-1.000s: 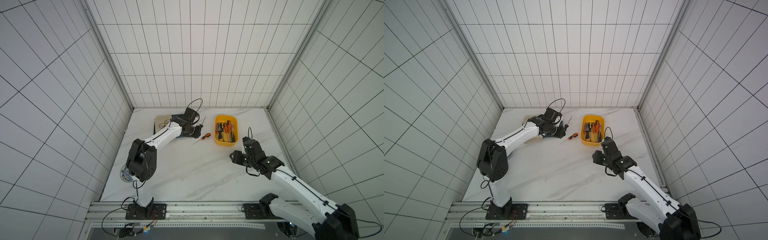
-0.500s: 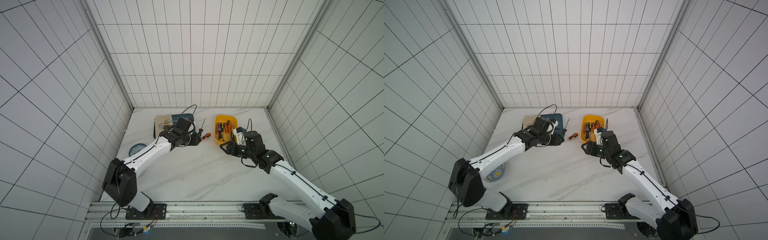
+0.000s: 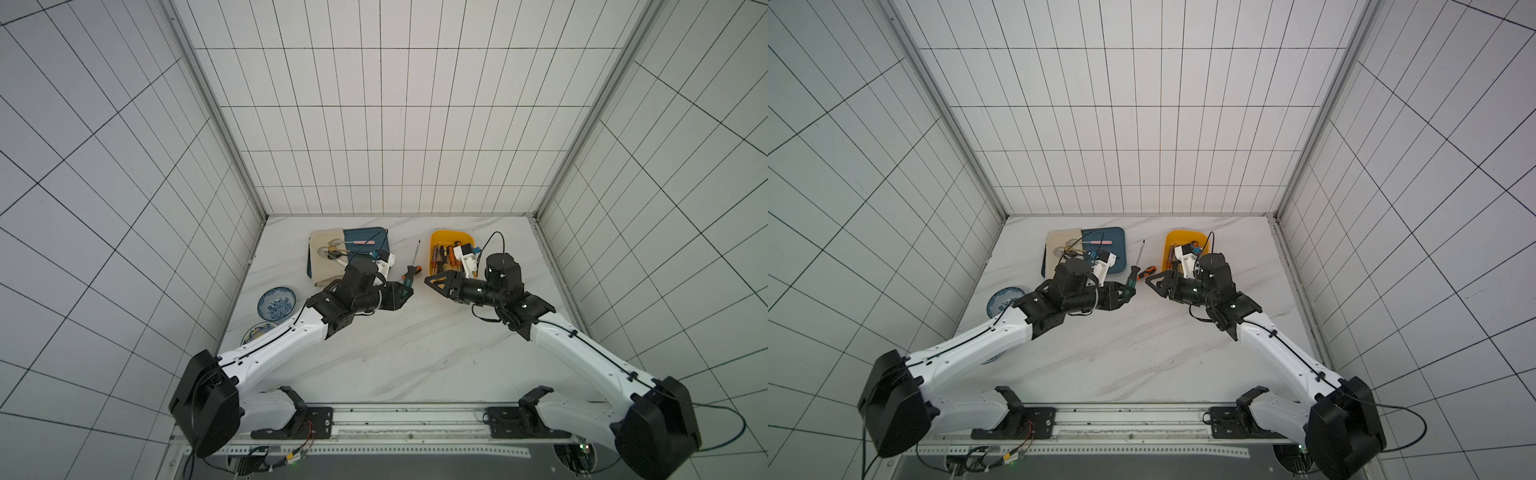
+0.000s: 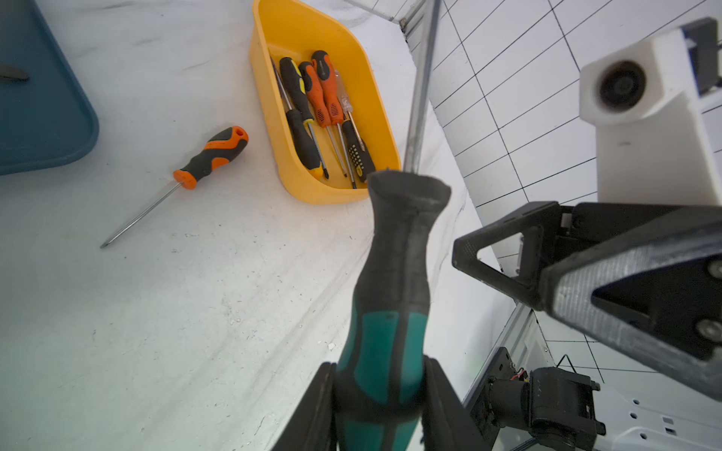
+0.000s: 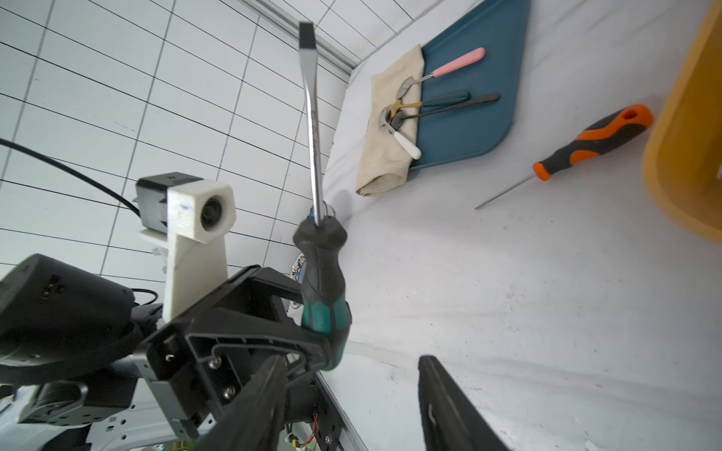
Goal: Put the screwdriver on the desktop into the storage box
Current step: Pick up the screwdriver from the center of the board.
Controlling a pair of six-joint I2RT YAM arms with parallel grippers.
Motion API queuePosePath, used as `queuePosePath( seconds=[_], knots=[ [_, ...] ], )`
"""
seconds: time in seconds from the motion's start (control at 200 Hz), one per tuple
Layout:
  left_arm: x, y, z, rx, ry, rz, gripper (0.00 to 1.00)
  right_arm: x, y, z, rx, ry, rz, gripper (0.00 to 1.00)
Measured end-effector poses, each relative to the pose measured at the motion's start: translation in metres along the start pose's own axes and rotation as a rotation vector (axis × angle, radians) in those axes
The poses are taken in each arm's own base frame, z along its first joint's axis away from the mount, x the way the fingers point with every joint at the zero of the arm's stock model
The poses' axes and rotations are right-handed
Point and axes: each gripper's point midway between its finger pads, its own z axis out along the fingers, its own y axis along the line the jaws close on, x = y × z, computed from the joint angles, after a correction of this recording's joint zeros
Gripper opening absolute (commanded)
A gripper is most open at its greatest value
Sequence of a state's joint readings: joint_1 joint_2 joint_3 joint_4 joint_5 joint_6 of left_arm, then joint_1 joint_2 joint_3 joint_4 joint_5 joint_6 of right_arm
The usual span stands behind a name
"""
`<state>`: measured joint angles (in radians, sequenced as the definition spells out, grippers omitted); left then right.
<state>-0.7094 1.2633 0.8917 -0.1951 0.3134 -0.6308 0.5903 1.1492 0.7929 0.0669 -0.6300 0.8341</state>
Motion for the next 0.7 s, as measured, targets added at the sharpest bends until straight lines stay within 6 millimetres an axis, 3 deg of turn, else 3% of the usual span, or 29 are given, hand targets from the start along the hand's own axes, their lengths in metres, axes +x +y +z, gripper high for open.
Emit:
queuePosePath(
  seconds=[0.375,0.605,0.7],
  knots=[
    [0.003,-0.034,0.002,0.124,-0.041,0.008,0.12,-0.002,0.016,0.009,-0.089,0.013,0.008,0.56],
    [0.005,-0.044,0.004,0.158,-0.041,0.013,0.12,0.001,0.023,0.010,-0.116,0.023,-0.002,0.44],
    [0.005,-0.043,0.005,0.158,-0.039,0.011,0.12,0.000,0.025,0.010,-0.124,0.020,-0.006,0.34]
  ],
)
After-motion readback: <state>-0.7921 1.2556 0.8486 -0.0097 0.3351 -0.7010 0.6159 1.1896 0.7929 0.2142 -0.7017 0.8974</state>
